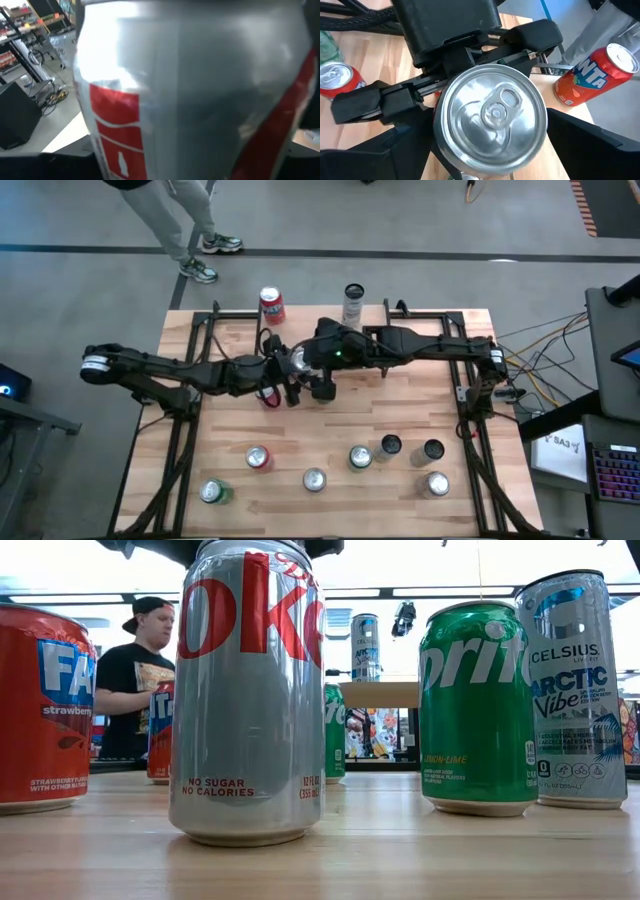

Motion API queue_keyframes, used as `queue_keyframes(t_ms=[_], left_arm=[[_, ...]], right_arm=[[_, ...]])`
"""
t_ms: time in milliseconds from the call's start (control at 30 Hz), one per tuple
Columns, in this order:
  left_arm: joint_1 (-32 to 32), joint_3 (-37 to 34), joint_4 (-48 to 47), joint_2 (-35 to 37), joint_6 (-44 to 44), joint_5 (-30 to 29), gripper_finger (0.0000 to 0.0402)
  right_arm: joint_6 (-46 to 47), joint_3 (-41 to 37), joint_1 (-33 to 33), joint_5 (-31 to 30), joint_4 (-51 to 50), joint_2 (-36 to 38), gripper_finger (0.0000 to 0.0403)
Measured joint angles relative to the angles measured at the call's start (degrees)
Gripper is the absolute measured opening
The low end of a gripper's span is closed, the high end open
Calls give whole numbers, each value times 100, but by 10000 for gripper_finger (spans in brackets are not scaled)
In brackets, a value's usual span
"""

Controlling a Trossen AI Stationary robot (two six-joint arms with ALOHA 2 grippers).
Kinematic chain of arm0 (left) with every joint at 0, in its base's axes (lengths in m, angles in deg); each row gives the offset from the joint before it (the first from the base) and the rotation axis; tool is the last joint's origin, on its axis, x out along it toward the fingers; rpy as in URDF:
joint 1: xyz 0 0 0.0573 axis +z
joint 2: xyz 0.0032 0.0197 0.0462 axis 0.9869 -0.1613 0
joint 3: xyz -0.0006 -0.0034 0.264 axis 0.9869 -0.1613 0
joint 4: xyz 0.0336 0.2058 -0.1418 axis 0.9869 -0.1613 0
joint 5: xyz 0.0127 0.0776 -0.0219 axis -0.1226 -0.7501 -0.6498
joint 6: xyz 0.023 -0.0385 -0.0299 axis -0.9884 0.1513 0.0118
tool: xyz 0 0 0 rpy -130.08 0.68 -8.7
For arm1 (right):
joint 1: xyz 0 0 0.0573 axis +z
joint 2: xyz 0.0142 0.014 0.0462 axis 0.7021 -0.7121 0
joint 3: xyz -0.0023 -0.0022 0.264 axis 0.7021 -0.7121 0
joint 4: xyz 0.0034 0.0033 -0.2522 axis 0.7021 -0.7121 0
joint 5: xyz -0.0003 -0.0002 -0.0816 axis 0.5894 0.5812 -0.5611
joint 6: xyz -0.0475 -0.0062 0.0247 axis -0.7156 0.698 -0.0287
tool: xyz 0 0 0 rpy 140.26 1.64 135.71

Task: Place canned beverage on shelf
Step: Put the silver soda can on the shelf

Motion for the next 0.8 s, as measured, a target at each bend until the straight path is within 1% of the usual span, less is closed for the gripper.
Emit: queue_keyframes(t_ms=[67,133,300,367,467,567,667,800], left_arm=[[-40,-142,317,30,-11,23,274],[-58,-245,593,78,-20,221,274],[-127,-306,670,218,32,377,274],[-179,-332,780,282,5,592,274],[-293,-394,1151,354,-19,984,274],[-411,-505,1384,429,-33,1092,274],[-509,-669,1716,506,18,1259,274],[-648,-787,2114,453,31,1547,274]], right_arm=[[-19,0,8,4,-18,107,355],[-24,0,34,31,-26,237,355],[-36,-113,188,-6,-90,637,350],[-36,-280,299,2,-44,858,345],[-3,-829,479,111,294,1249,339],[163,-1682,653,125,959,1742,334],[238,-2713,868,103,1980,2243,330],[100,-4170,1110,116,4205,2652,329]])
